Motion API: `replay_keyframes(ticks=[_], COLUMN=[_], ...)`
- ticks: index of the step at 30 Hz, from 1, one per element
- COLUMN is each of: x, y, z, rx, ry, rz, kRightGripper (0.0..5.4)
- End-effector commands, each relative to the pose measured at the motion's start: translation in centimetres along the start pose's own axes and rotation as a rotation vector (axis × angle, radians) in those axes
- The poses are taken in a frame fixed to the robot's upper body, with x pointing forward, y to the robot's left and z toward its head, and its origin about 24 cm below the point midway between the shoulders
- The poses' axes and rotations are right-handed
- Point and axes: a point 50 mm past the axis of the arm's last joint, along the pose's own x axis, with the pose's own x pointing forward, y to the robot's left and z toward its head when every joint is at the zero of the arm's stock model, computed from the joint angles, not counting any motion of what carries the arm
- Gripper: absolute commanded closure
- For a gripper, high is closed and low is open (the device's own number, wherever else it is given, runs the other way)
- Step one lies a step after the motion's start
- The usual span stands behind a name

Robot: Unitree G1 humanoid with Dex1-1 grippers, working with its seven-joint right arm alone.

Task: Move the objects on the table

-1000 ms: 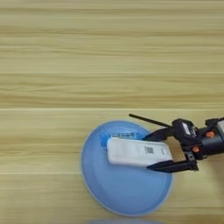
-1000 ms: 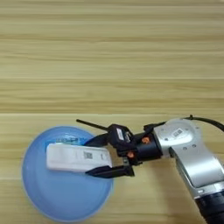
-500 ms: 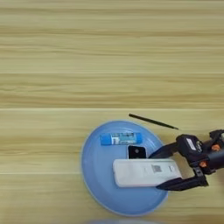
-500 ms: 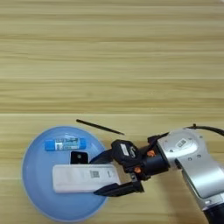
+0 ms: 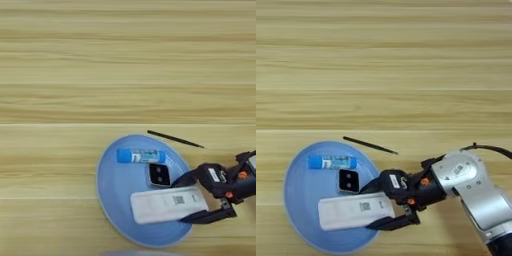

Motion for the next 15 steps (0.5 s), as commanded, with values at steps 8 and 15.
replay_keyframes(ticks=[8, 15], x=[-1.2, -2.0], y=[-1.3, -1.6], z=[2.0, 3.2], rx=[-0.104, -0.119], ry=[0.003, -0.027], rz=[-0.071, -0.086], kRightGripper=[1.97, 1.32])
